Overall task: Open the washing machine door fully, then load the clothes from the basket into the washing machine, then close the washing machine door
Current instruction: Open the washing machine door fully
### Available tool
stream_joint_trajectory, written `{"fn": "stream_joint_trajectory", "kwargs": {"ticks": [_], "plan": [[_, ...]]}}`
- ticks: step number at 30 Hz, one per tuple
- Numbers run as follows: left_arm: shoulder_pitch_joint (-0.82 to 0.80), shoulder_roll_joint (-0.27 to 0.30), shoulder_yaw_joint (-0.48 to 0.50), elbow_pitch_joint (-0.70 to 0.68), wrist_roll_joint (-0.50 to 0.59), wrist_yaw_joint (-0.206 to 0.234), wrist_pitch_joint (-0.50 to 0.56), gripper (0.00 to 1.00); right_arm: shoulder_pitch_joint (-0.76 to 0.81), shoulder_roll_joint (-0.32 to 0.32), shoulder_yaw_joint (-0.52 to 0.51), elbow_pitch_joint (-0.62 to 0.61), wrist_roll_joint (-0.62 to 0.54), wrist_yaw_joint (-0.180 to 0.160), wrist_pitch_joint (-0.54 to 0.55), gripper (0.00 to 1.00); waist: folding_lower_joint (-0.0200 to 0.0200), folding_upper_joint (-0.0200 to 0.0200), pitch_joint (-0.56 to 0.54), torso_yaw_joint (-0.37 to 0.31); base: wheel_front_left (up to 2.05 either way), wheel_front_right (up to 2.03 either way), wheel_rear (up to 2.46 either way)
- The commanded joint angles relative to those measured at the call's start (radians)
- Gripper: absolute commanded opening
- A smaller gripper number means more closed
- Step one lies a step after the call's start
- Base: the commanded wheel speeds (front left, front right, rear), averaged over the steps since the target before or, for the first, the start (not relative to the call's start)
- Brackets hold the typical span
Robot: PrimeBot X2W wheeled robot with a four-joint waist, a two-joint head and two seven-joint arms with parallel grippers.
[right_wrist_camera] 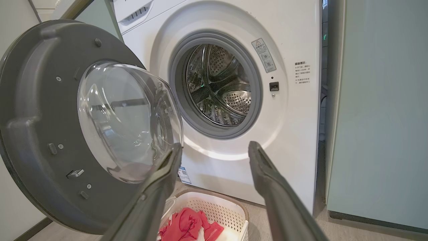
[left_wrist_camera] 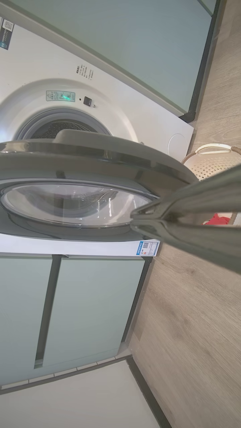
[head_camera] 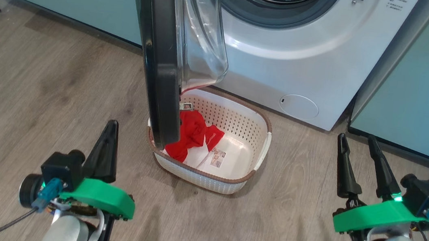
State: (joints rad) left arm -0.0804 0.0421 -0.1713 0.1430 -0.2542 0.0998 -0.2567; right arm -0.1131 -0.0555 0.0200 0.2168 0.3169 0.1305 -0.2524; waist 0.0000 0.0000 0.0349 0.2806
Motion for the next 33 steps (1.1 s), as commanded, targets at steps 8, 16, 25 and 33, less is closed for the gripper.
{"fn": "stream_joint_trajectory", "kwargs": {"ticks": [8, 16, 25, 33], "plan": [[-0.041, 0.008, 0.039, -0.078, 0.002, 0.006, -0.005, 0.00, -0.050, 0.005, 0.020, -0.034, 0.000, 0.000, -0.009, 1.00, 0.0000, 0.0000, 0.007, -0.006, 0.00, 0.00, 0.00], [-0.135, 0.008, 0.113, -0.260, -0.025, 0.054, -0.005, 0.00, -0.058, 0.005, 0.030, -0.032, -0.004, 0.000, -0.009, 1.00, 0.0000, 0.0000, 0.019, -0.017, 0.00, 0.00, 0.00], [-0.281, 0.008, 0.090, -0.371, -0.017, 0.056, -0.005, 0.00, -0.069, 0.005, 0.051, -0.024, 0.001, 0.000, -0.009, 1.00, 0.0000, 0.0000, 0.019, -0.054, 0.00, 0.00, 0.00], [-0.292, 0.008, -0.088, -0.248, -0.018, 0.008, -0.005, 0.00, -0.065, 0.005, 0.065, -0.014, 0.013, 0.000, -0.009, 1.00, 0.0000, 0.0000, 0.001, -0.094, 0.00, 0.00, 0.00]]}}
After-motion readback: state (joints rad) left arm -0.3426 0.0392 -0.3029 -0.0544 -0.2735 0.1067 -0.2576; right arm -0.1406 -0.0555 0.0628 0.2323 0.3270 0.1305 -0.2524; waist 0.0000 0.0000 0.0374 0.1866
